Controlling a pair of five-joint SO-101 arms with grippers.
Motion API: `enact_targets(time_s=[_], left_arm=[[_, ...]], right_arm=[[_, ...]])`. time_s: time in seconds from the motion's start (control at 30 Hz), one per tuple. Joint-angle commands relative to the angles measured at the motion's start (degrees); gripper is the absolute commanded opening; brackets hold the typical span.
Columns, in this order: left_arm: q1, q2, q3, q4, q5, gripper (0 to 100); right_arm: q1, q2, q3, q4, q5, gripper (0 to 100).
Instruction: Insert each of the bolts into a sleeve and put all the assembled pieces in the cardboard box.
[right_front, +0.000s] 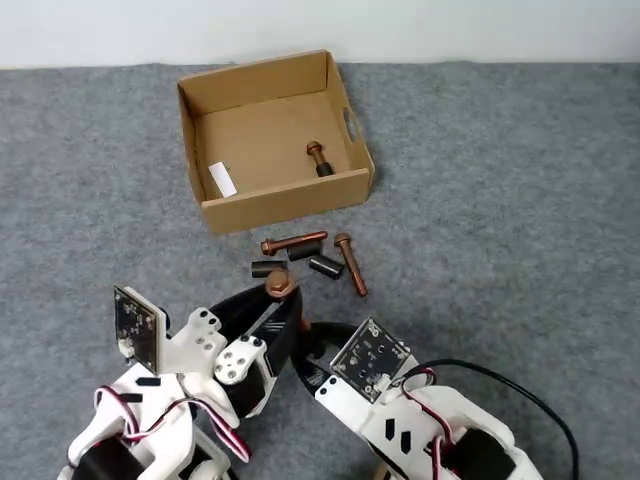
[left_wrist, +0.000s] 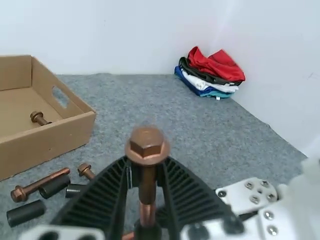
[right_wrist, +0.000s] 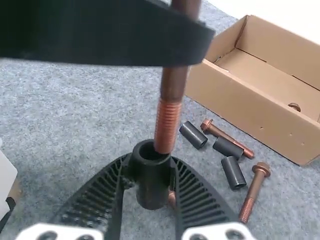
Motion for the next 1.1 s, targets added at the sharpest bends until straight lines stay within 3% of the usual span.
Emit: enact_targets(time_s=[0.0, 0.67, 1.07], left_arm=[[0.3, 0.4, -2.9, 0.5, 0.4, 0], [0.4, 0.6, -5.9, 6.7, 0.3, 0], [0.0, 0.5, -4.5, -1.7, 0.4, 0]], right_arm=[[-0.5, -0.3, -0.5, -1.6, 0.4, 0.9], [4.2, -0.3, -0.6, -2.5, 0.3, 0.9], [0.6, 0.4, 0.6, -4.4, 0.4, 0.9]])
